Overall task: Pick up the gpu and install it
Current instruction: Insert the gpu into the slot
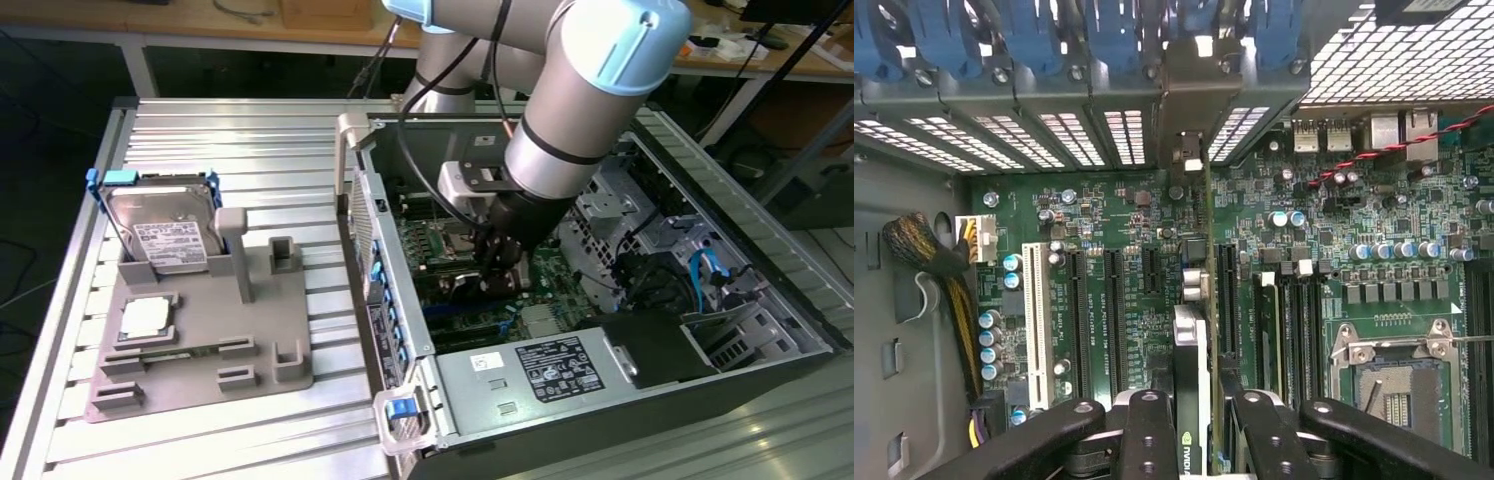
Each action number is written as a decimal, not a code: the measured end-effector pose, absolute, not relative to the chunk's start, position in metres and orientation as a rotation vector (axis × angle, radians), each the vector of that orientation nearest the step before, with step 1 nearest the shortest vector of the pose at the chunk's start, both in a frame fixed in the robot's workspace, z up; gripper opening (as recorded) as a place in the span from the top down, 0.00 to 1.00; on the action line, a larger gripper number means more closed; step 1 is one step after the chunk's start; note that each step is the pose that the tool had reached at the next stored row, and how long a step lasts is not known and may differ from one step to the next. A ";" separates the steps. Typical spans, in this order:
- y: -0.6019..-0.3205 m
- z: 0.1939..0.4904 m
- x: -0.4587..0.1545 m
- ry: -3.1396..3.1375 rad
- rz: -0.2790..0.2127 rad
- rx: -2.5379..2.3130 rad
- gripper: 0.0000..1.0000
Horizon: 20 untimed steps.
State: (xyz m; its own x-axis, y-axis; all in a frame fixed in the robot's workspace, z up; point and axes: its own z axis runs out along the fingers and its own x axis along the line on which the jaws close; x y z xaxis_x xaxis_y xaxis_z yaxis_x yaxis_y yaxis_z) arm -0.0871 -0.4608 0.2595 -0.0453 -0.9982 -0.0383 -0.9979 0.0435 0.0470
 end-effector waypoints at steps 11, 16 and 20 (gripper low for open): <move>-0.461 0.261 -0.087 -2.267 -0.098 2.168 0.73; -0.463 0.261 -0.087 -2.267 -0.098 2.169 0.73; -0.465 0.261 -0.087 -2.267 -0.098 2.168 0.73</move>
